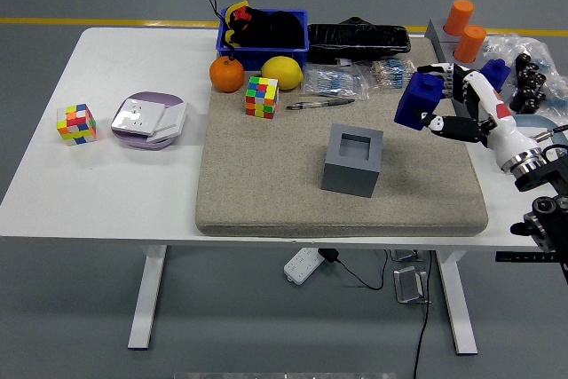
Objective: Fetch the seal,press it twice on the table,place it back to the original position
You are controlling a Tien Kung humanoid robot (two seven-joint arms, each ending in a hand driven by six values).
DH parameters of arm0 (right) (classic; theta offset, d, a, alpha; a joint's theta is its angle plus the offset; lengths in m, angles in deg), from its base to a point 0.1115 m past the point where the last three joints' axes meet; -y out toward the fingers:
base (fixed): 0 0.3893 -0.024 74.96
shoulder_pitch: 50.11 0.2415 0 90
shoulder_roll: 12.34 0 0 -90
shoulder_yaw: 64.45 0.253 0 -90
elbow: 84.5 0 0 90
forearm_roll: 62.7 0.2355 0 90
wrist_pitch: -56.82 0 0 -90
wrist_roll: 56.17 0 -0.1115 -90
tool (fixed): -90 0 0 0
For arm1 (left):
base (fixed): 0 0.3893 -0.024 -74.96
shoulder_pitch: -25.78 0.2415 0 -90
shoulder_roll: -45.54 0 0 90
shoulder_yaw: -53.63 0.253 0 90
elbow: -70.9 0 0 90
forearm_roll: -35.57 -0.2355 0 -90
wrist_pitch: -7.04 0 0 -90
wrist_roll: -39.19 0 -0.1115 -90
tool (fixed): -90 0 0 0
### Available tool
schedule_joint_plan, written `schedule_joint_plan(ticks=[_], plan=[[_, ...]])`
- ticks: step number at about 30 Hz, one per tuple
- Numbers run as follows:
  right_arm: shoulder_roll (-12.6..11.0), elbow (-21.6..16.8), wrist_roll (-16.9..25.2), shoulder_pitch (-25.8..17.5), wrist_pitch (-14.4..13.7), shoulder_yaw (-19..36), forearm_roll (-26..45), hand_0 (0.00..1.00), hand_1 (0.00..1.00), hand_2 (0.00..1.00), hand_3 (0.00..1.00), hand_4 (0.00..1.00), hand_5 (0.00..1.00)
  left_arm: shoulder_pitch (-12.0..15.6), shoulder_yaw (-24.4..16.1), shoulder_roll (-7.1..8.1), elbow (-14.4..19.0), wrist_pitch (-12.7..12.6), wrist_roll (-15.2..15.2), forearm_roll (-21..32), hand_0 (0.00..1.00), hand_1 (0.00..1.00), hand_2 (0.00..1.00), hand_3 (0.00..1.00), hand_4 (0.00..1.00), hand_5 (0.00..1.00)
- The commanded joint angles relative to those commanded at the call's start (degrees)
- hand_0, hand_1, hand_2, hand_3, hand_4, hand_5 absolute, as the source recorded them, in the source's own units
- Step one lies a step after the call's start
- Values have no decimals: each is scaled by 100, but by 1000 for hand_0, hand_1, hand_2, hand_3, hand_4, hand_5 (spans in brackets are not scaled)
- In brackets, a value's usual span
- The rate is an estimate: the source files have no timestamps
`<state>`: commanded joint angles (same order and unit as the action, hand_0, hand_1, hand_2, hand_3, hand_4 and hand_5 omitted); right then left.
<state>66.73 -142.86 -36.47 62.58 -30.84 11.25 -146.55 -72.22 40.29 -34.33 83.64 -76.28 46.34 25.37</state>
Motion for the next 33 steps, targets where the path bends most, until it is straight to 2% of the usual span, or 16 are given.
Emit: schedule_joint_plan(ticks=[6, 19, 33], plan=[[-32, 339, 25, -90, -32, 50, -50, 456, 372, 387, 410, 604, 2, -21, -18, -1, 3, 0, -3, -19, 816, 818, 789, 837, 801, 417], [114, 1179, 264, -60, -183, -185, -374, 456, 372, 387, 412, 608, 2, -11, -7, -15, 6, 1, -9, -24, 816, 817, 789, 837, 803, 417], [188, 1667, 564, 45, -336, -460, -624, 453, 369, 386, 408, 606, 2, -19, -3, -20, 12, 5, -14, -37, 817, 816, 789, 837, 803, 417]])
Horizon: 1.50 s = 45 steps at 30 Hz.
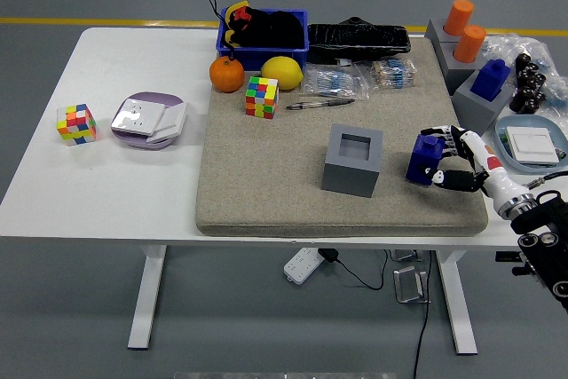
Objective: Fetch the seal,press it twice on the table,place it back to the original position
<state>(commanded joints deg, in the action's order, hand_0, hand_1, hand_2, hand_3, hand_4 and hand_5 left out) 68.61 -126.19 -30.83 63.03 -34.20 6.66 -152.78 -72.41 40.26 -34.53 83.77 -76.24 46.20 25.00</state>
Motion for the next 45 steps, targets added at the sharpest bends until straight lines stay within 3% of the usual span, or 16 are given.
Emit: schedule_joint_plan(ticks=[13, 18, 27, 34, 38, 45], plan=[[0, 227, 85, -18, -48, -23, -103, 450, 366, 383, 403, 606, 2, 12, -4, -9, 1, 2, 1, 6, 817, 817, 790, 837, 804, 415], [-39, -128, 45, -47, -5, 162, -40, 450, 366, 384, 403, 606, 2, 5, 14, -3, -1, 2, 4, 19, 816, 816, 791, 837, 803, 414], [-155, -1266, -81, 23, 127, 535, 195, 448, 365, 383, 402, 605, 2, -12, 37, 31, 6, 2, -1, 26, 817, 816, 790, 837, 804, 414], [-162, -1943, -288, 93, 260, 347, 566, 447, 363, 382, 397, 603, 2, -16, 68, 46, 11, 5, -3, 31, 816, 816, 790, 837, 804, 415], [-130, -2034, -448, 143, 344, 118, 755, 447, 363, 380, 397, 602, 2, -29, 98, 56, 12, 4, -2, 38, 817, 816, 790, 837, 804, 415], [-66, -1814, -471, 319, 396, -310, 868, 447, 364, 383, 402, 605, 2, -35, 132, 57, 11, 3, -4, 51, 817, 816, 791, 836, 806, 413]])
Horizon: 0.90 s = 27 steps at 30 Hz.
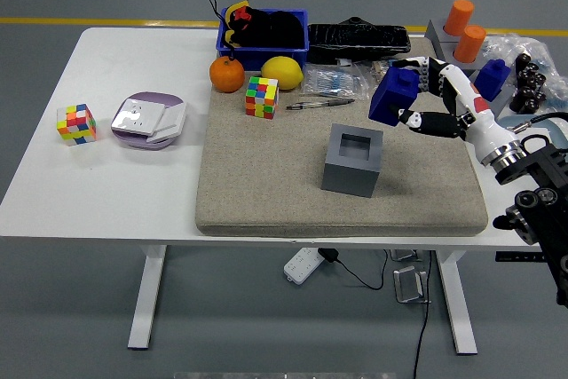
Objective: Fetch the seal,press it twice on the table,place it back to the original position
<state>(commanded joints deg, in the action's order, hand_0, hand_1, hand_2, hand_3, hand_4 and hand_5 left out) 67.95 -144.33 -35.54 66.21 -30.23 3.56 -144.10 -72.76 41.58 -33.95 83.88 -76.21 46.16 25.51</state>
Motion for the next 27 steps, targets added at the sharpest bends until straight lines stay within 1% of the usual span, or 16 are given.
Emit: schedule_joint_plan(ticks=[8, 22, 27], plan=[[117, 287, 48, 153, -4, -304, 8, 447, 365, 383, 404, 608, 2, 14, -2, -14, -5, -6, -7, 7, 816, 816, 791, 837, 806, 414], [170, 508, 109, 198, -33, -578, -81, 447, 365, 385, 407, 614, 2, 14, -49, -34, -10, -6, -9, -6, 816, 816, 790, 838, 807, 413], [201, 646, 144, 226, -40, -656, -113, 447, 367, 388, 406, 615, 2, 13, -51, -34, -11, -5, -7, -8, 816, 816, 790, 837, 808, 413]])
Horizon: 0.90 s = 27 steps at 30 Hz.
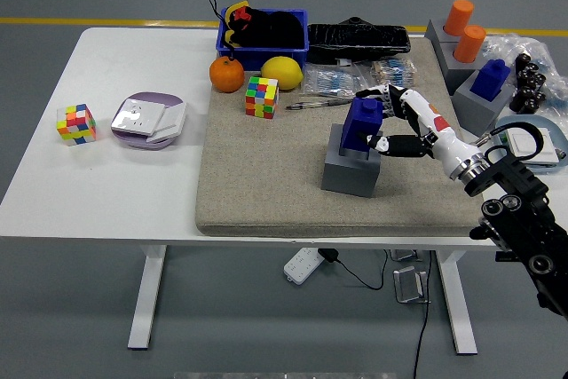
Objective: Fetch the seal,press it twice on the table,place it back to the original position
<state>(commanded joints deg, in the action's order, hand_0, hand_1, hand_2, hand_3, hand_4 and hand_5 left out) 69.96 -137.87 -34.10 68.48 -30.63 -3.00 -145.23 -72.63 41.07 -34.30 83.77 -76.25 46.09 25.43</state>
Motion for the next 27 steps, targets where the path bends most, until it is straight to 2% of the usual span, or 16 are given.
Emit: schedule_joint_plan(ticks=[15, 27], plan=[[17, 221, 59, 34, -34, -87, -32, 448, 368, 388, 409, 618, 2, -2, 5, 1, -1, 0, 0, 5, 816, 816, 790, 837, 808, 414], [93, 188, 36, -10, -38, -93, -58, 448, 368, 388, 410, 618, 2, 12, 5, -6, -1, 1, 2, 7, 816, 816, 790, 837, 807, 413]])
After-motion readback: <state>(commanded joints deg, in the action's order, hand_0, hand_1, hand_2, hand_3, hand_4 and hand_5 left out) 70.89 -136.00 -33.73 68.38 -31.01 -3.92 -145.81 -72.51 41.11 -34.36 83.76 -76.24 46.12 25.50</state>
